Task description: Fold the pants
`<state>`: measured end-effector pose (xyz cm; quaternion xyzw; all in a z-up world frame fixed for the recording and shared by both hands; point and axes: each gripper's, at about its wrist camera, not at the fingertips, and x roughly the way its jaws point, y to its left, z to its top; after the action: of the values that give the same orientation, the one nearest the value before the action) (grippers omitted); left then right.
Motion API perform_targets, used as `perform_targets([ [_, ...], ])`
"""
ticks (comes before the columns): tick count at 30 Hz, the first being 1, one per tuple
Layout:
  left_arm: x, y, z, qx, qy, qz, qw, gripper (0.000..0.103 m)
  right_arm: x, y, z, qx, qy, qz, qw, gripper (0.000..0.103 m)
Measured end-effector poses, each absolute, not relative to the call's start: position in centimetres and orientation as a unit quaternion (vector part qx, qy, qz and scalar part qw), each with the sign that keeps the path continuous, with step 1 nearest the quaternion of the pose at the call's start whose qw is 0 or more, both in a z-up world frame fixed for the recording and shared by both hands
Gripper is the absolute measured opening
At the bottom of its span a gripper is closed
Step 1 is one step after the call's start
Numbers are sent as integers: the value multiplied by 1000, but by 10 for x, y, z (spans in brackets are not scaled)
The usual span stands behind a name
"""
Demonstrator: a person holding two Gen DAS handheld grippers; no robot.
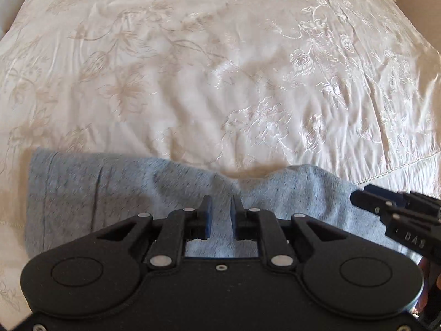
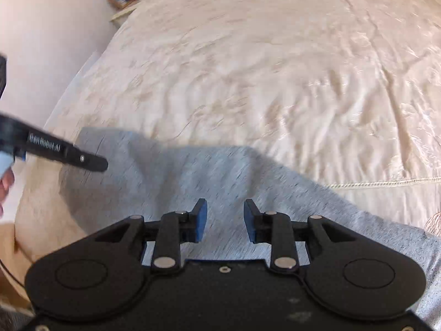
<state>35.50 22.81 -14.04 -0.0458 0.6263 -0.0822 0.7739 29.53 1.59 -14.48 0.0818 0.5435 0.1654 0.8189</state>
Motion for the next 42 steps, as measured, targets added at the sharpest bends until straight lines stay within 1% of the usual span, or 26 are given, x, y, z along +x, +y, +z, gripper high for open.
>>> perform_targets([
  [1, 360, 222, -149, -41, 632, -90, 769, 21, 311, 10, -146, 93, 544, 148, 821, 34],
  [2, 359, 218, -159, -35, 638, -94, 764, 25, 323, 6, -148, 96, 543, 134, 823, 34],
  [6, 339, 215, -203, 12, 688, -80, 721, 27, 377, 5, -165, 98, 550, 106, 823, 36],
  [8, 326, 224, -226, 9, 700, -76, 710, 27, 398, 9, -178, 119, 564, 99, 811, 36],
  [10, 318, 234, -225, -18, 684, -77, 725, 27, 409, 13, -190, 140, 577, 94, 800, 36],
  [14, 323, 247, -226, -64, 693, -66, 715, 27, 412, 20, -215, 175, 619, 97, 760, 36],
  [17, 329, 251, -229, -75, 704, -64, 704, 27, 385, 28, -215, 168, 637, 152, 737, 36],
  [21, 334, 248, -231, -59, 706, -72, 702, 27, 333, 41, -205, 121, 646, 191, 729, 35],
  [25, 326, 237, -227, -11, 690, -95, 717, 27, 311, 44, -200, 113, 649, 184, 729, 36],
  [28, 316, 231, -217, 24, 668, -112, 735, 27, 302, 43, -187, 105, 625, 170, 754, 36],
  [31, 306, 229, -193, 47, 624, -115, 772, 27, 298, 46, -173, 98, 598, 167, 778, 36],
  [34, 299, 239, -173, 54, 592, -95, 799, 27, 297, 45, -172, 91, 599, 179, 775, 36],
  [36, 301, 248, -173, 40, 596, -79, 798, 27, 298, 40, -171, 107, 599, 188, 771, 36],
  [38, 305, 257, -181, 30, 616, -63, 785, 27, 304, 36, -173, 139, 600, 200, 762, 36],
  [40, 312, 261, -206, 22, 648, -50, 760, 27, 314, 38, -178, 163, 603, 211, 752, 36],
  [42, 313, 265, -218, 14, 658, -53, 751, 26, 331, 45, -188, 179, 613, 222, 737, 37],
])
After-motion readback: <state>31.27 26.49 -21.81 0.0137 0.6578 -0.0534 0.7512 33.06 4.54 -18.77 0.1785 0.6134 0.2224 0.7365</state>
